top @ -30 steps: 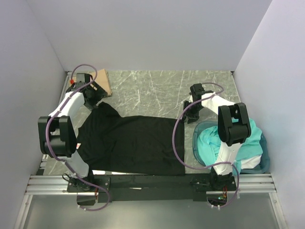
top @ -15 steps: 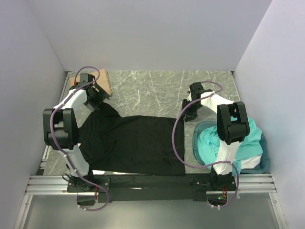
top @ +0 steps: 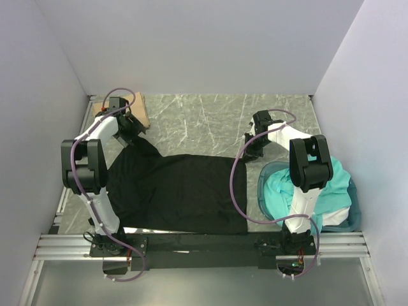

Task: Fold and stack the t-shirts
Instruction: Fold the tshirt

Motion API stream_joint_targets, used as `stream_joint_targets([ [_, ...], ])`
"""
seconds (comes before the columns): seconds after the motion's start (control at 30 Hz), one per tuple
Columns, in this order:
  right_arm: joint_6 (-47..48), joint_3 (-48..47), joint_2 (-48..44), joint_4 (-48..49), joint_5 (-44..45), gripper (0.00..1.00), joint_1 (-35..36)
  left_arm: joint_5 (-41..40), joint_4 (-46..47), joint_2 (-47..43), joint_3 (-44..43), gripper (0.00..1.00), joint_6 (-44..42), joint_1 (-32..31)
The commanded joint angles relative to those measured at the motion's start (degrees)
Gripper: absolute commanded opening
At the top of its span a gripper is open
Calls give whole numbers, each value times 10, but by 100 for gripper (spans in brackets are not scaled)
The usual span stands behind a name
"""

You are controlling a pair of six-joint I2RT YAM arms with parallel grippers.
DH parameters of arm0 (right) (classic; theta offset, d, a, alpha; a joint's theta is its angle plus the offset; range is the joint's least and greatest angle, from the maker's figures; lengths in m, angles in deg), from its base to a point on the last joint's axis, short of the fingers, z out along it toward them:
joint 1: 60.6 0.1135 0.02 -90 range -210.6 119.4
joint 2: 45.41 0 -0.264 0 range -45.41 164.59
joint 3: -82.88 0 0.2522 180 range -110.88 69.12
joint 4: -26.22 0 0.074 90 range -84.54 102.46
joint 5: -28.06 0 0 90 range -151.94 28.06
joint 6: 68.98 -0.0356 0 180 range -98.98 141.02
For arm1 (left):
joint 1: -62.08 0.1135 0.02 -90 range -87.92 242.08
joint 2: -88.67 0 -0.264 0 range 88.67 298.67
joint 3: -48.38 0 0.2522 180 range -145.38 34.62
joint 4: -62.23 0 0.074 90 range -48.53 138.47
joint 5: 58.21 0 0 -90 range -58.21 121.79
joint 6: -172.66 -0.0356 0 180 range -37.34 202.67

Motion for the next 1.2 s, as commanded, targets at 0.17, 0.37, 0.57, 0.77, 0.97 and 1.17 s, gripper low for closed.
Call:
stream_joint_targets([
  [0.17,9,-14,6,-1,-3,2,5,-36,-17,37,-62,66,-43,-1],
  [0.37,10,-12,4,-3,5,0,4,-40,-24,62,-82,56,-44,6],
  [0.57,10,-11,5,-7,11,0,4,-72,-35,52,-74,54,-46,13],
  [0.77,11,-15,8,-9,14,0,5,-52,-20,57,-63,52,-55,28],
  [0.97,12,-13,8,-11,16,0,5,-44,-15,84,-86,47,-61,28],
  [1.17,12,-12,9,-11,18,0,4,-34,-13,100,-100,38,-65,28],
])
